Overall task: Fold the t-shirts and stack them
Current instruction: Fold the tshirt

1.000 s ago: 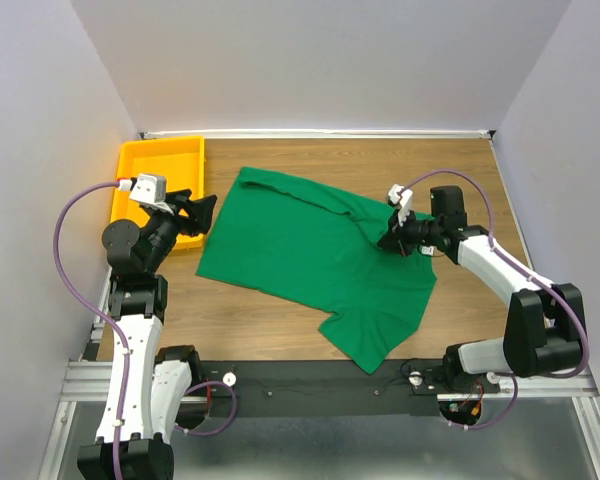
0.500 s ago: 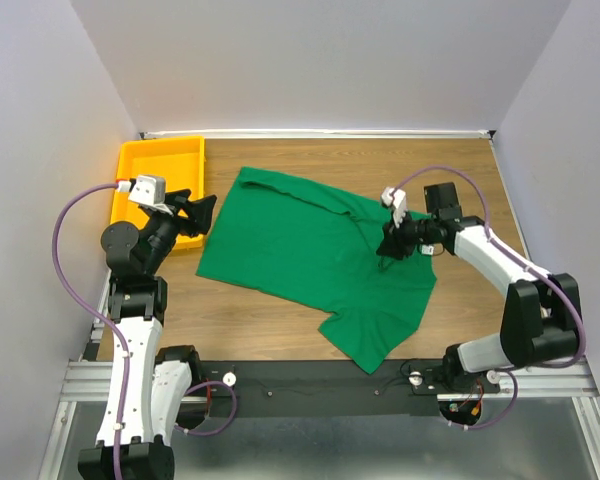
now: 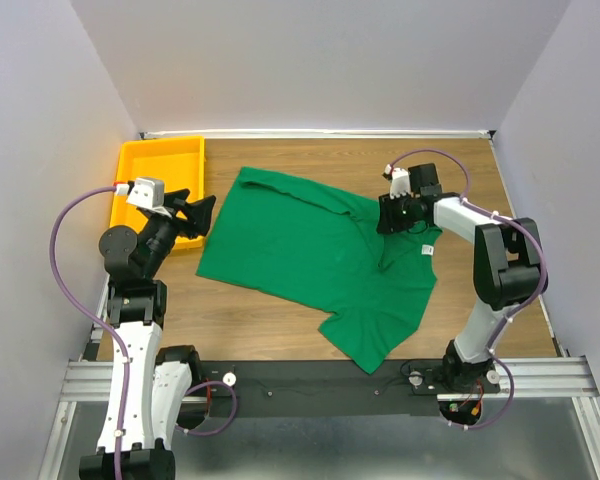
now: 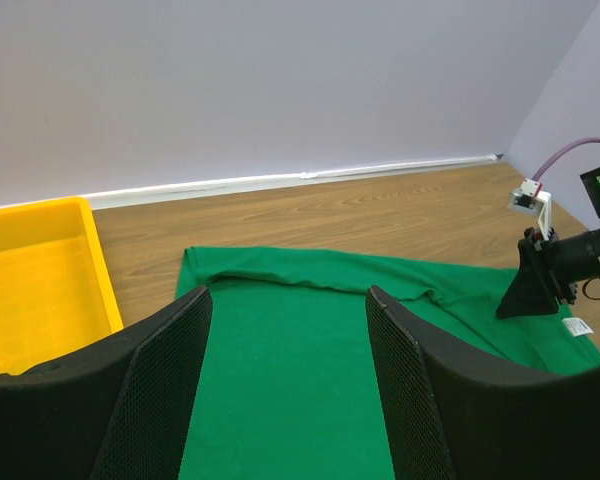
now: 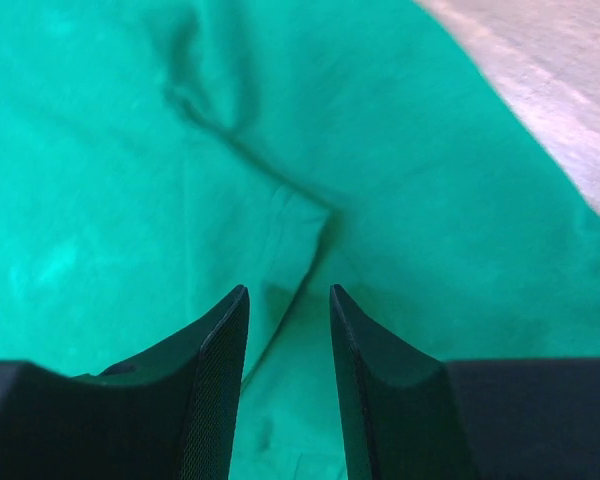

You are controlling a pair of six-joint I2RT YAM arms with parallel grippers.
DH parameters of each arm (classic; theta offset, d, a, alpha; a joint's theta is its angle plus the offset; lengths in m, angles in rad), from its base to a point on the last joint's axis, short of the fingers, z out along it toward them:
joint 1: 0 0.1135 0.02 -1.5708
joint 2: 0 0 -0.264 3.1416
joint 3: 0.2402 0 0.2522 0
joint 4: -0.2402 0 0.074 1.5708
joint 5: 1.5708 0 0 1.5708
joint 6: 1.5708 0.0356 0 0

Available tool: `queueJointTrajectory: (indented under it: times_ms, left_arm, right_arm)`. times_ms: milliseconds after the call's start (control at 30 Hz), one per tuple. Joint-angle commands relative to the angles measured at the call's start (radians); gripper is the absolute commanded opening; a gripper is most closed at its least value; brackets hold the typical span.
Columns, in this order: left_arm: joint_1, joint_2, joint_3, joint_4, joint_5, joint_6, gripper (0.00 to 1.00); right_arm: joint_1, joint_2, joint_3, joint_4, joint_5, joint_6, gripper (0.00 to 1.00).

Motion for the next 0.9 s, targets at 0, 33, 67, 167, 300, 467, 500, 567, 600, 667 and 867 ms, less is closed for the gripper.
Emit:
queueJointTrajectory:
  times_ms: [0, 33, 67, 167, 300, 467, 500, 567, 600, 667, 867]
  left_arm:
    - [0.001, -0.014, 0.001, -0.016, -0.004, 0.016, 0.71]
    - [0.001, -0.014, 0.001, -0.016, -0.002, 0.014, 0.71]
    - [0.001, -0.014, 0.001, -0.016, -0.001, 0.016, 0.71]
    - [0.001, -0.016, 0.001, -0.016, 0.002, 0.014, 0.71]
    - [0.001, -0.017, 0.0, -0.015, 0.001, 0.014, 0.71]
    - [0.003, -0.014, 0.0, -0.013, 0.005, 0.012, 0.71]
    - [0.003, -0.014, 0.0, -0.013, 0.005, 0.012, 0.71]
    - [0.001, -0.013, 0.0, -0.011, 0.004, 0.012, 0.71]
    - [0.001, -0.011, 0.0, -0.011, 0.005, 0.012, 0.71]
    - [0.001, -0.01, 0.0, -0.011, 0.005, 0.011, 0.71]
    - [0.003, -0.008, -0.002, -0.01, 0.007, 0.011, 0.71]
  right_arm:
    - [0.006, 0.046, 0.052, 0.023, 0.054, 0.081, 0.46]
    - [0.006, 0.053, 0.053, 0.023, 0.048, 0.082, 0.45]
    - [0.006, 0.067, 0.053, 0.022, 0.039, 0.085, 0.45]
    - [0.006, 0.083, 0.049, 0.023, -0.004, 0.099, 0.45]
    - [0.006, 0.09, 0.044, 0.02, -0.03, 0.102, 0.42]
    - [0.007, 0.038, 0.035, 0.02, -0.087, 0.084, 0.13]
    - [0.007, 0.024, 0.033, 0.02, -0.093, 0.081, 0.1]
    - [0.007, 0.012, 0.03, 0.022, -0.107, 0.072, 0.06]
    - [0.009, 0.007, 0.024, 0.022, -0.125, 0.072, 0.04]
    - [0.01, -0.008, 0.018, 0.02, -0.14, 0.058, 0.01]
    - [0.049, -0.046, -0.01, 0.02, -0.202, 0.019, 0.01]
